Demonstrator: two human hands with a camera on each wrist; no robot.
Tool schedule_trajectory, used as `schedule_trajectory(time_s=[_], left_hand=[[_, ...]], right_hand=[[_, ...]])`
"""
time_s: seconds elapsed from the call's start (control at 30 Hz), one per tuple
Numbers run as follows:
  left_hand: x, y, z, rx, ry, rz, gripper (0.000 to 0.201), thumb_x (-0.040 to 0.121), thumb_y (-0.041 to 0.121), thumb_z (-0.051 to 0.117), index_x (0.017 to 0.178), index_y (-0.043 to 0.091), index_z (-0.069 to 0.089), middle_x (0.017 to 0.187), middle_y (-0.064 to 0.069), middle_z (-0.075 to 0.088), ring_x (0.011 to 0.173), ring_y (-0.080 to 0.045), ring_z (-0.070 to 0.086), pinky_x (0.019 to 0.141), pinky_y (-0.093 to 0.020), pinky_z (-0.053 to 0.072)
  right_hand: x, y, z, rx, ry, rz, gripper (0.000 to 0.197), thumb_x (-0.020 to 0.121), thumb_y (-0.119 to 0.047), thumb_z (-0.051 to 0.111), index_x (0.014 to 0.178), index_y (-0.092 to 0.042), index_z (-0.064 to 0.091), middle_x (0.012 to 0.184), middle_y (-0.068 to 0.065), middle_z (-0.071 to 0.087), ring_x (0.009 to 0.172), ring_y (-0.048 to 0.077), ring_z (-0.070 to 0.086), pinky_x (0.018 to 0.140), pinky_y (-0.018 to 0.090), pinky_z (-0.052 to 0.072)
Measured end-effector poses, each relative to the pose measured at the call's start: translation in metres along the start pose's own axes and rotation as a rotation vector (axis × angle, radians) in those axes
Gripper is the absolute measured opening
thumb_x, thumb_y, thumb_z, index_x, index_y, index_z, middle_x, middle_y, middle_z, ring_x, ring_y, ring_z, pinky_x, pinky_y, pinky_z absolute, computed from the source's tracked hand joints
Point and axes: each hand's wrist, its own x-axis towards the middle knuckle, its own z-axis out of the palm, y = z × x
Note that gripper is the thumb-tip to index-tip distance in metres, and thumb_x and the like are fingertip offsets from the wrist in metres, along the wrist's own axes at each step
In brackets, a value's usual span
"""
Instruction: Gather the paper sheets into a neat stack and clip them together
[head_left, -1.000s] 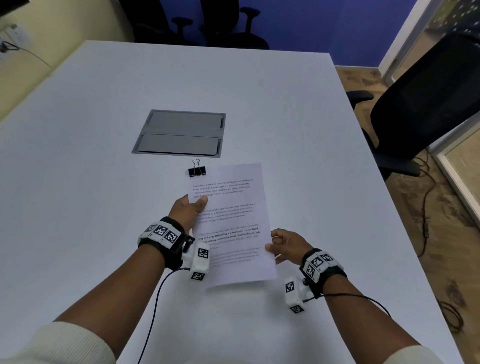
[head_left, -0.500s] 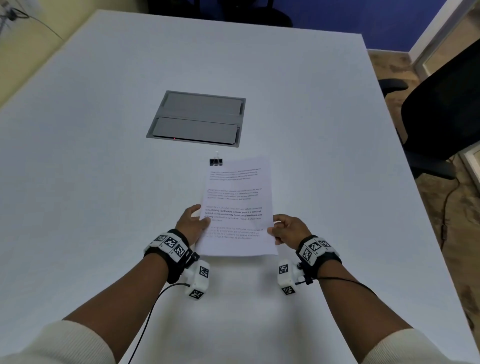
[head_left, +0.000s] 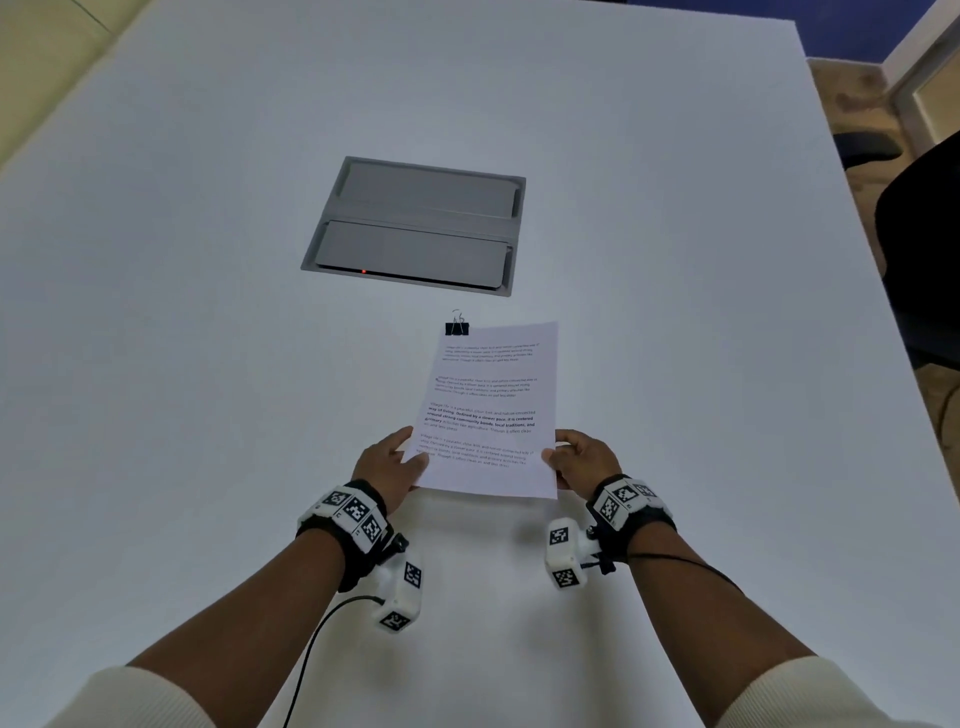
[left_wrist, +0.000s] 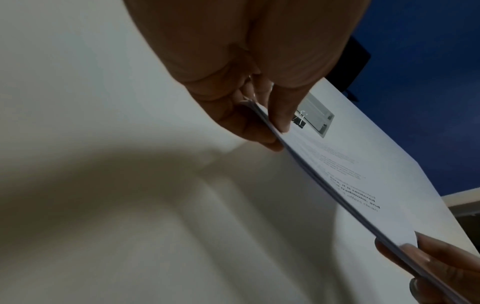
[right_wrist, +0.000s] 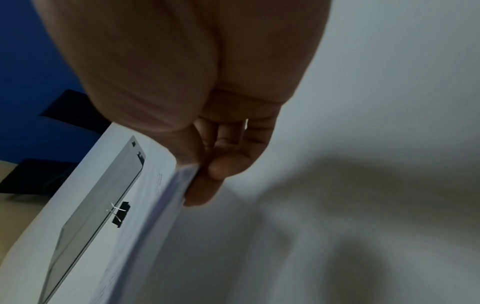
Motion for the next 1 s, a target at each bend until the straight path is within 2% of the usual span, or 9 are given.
schedule_trajectory(time_s=[0.07,0.17,0.27,0.4,0.47,0.57,0.67,0.83,1.0], left_hand=[[0.017,0.0,-0.001,-0.051,0.013,-0.048,0.057,0.086,0.013,0.067,0.139,0.02,0.048,0.134,-0.02,0.056,0.118,-0.03,0.059,0.088,-0.037,0.056],[0.035,0.0,0.0,-0.15,0.036,-0.111,0.055,0.084,0.005,0.068,0.135,0.017,0.052,0.127,-0.022,0.059,0.101,-0.029,0.065,0.072,-0.03,0.06],[0.045,0.002,0.002,-0.199,0.075,-0.16,0.047,0.083,0.0,0.067,0.127,0.013,0.057,0.115,-0.018,0.065,0.088,-0.025,0.067,0.061,-0.021,0.06],[0.055,-0.004,0.001,-0.195,0.118,-0.168,0.037,0.082,0.003,0.068,0.118,0.011,0.066,0.105,-0.012,0.07,0.072,-0.016,0.068,0.086,-0.031,0.057],[0.057,-0.007,0.001,-0.161,0.126,-0.154,0.034,0.084,0.006,0.067,0.117,0.011,0.067,0.094,-0.007,0.071,0.069,-0.014,0.067,0.088,-0.028,0.053],[0.054,-0.01,0.003,-0.11,0.146,-0.143,0.033,0.084,0.013,0.068,0.117,0.013,0.068,0.085,0.001,0.071,0.072,-0.013,0.065,0.085,-0.024,0.051],[0.052,-0.011,0.006,-0.075,0.138,-0.159,0.038,0.082,0.014,0.069,0.121,0.015,0.067,0.1,-0.004,0.073,0.085,-0.018,0.067,0.096,-0.028,0.05],[0.049,-0.012,0.009,0.007,0.111,-0.183,0.046,0.081,0.014,0.071,0.126,0.015,0.063,0.124,-0.007,0.066,0.112,-0.023,0.064,0.107,-0.034,0.044],[0.047,-0.015,0.008,0.077,0.072,-0.201,0.046,0.079,0.015,0.073,0.124,0.011,0.063,0.119,-0.009,0.069,0.104,-0.025,0.067,0.104,-0.035,0.048]], right_hand=[[0.016,-0.001,0.002,0.023,0.025,0.023,0.023,0.085,-0.009,0.059,0.108,-0.01,0.064,0.088,0.008,0.069,0.076,0.025,0.066,0.066,0.03,0.057],[0.033,-0.003,0.002,0.075,0.066,0.061,0.023,0.083,-0.012,0.062,0.106,-0.011,0.064,0.098,0.012,0.07,0.082,0.027,0.067,0.071,0.033,0.057],[0.046,-0.003,0.003,0.104,0.097,0.1,0.027,0.081,-0.014,0.065,0.108,-0.009,0.063,0.097,0.011,0.069,0.076,0.024,0.067,0.064,0.03,0.056],[0.052,-0.003,0.005,0.092,0.137,0.086,0.027,0.08,-0.015,0.064,0.107,-0.01,0.061,0.085,0.006,0.067,0.064,0.016,0.061,0.057,0.026,0.052],[0.053,-0.002,0.006,0.095,0.138,0.095,0.029,0.079,-0.016,0.065,0.108,-0.012,0.06,0.082,0.003,0.066,0.066,0.017,0.061,0.063,0.03,0.054],[0.054,0.002,0.007,0.092,0.119,0.14,0.033,0.078,-0.018,0.066,0.109,-0.011,0.059,0.097,0.008,0.068,0.078,0.023,0.067,0.074,0.036,0.058],[0.052,0.01,0.009,0.043,0.124,0.146,0.031,0.077,-0.018,0.065,0.107,-0.013,0.061,0.102,0.011,0.068,0.077,0.026,0.067,0.075,0.04,0.06],[0.039,0.021,0.007,-0.059,0.128,0.148,0.031,0.075,-0.016,0.064,0.106,-0.016,0.066,0.083,0.008,0.069,0.06,0.024,0.064,0.078,0.041,0.059],[0.031,0.029,0.007,-0.116,0.074,0.153,0.029,0.075,-0.017,0.066,0.103,-0.013,0.069,0.071,0.004,0.069,0.065,0.024,0.068,0.079,0.039,0.059]])
